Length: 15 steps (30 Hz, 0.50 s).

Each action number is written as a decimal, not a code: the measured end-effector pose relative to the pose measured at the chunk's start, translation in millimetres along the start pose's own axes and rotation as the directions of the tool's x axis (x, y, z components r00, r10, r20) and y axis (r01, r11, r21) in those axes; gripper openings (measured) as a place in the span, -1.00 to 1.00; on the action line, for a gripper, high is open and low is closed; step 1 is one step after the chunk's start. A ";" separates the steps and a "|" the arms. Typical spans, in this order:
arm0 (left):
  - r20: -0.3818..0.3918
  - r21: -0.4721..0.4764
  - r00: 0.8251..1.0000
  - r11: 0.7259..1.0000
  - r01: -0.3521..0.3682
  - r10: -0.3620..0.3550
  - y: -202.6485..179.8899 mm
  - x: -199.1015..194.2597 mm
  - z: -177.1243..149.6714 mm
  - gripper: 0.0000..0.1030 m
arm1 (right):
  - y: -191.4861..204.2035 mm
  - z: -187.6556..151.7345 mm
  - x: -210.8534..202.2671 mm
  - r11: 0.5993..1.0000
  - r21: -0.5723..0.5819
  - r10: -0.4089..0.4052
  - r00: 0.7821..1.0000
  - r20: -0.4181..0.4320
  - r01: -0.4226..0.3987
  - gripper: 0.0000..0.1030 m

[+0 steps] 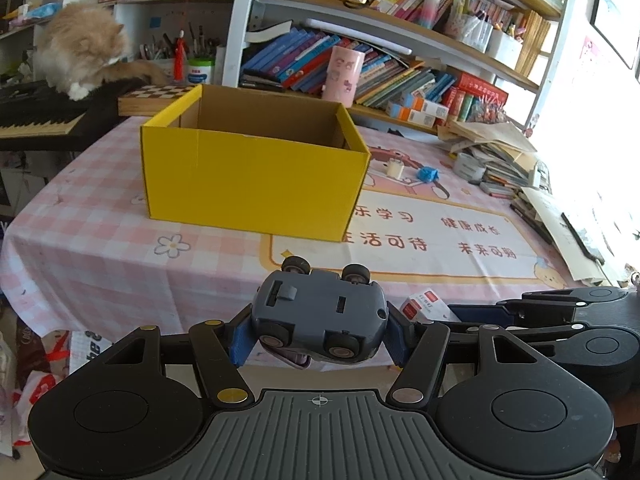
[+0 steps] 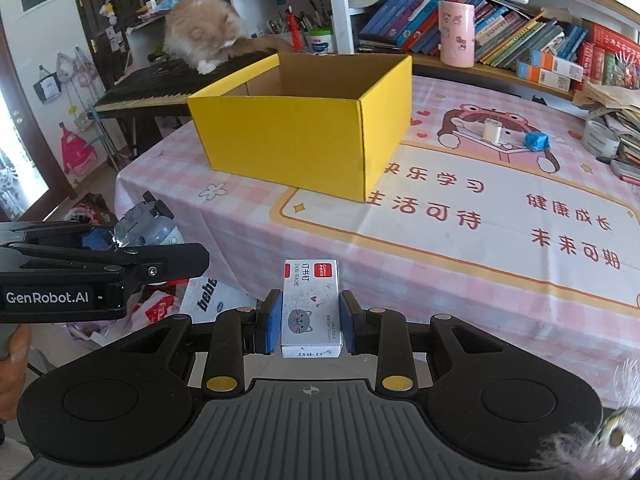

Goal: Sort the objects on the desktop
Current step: 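Carry the toy car and white box with both grippers over the yellow box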

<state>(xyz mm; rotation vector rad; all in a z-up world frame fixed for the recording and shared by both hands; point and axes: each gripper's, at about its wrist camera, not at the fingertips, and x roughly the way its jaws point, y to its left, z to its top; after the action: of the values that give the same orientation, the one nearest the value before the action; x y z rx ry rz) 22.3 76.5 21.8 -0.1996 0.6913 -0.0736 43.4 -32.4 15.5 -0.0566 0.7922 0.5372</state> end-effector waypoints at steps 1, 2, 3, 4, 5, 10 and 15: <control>0.003 0.000 1.000 1.000 -0.002 0.002 1.1 -0.2 0.7 0.22 | 1.0 1.2 0.7 1.000 -0.003 0.001 1.000 0.001 -0.001 -0.47; 0.006 0.000 1.000 1.000 -0.003 0.003 2.0 -0.3 1.3 0.22 | 1.5 2.3 1.4 1.000 -0.005 0.002 1.000 0.003 -0.002 -0.47; 0.008 0.001 1.000 1.000 -0.003 0.003 2.8 -0.2 2.2 0.22 | 2.0 3.3 2.2 1.000 -0.007 0.002 1.000 0.004 -0.002 -0.47; 0.010 0.001 1.000 1.000 -0.005 0.005 3.6 -0.3 2.6 0.22 | 2.5 4.4 3.2 1.000 -0.010 0.003 1.000 0.005 -0.003 -0.47; 0.012 0.002 1.000 1.000 -0.007 0.007 4.5 -0.4 3.0 0.22 | 3.4 5.4 4.0 1.000 -0.014 0.004 1.000 0.006 -0.004 -0.47; 0.020 -0.012 1.000 1.000 -0.023 0.023 11.1 -1.7 4.6 0.22 | 9.5 10.6 9.0 0.999 -0.039 0.017 1.000 0.007 -0.017 -0.47; 0.020 -0.040 0.999 0.998 -0.047 0.048 21.6 -2.9 5.1 0.22 | 15.2 15.6 16.8 0.997 -0.062 0.043 0.999 -0.006 -0.043 -0.47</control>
<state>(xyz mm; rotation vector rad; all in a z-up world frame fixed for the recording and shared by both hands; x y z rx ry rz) 23.3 98.8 23.0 -0.2217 0.6764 -0.0122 56.1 -8.1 17.3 -0.0983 0.7825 0.6027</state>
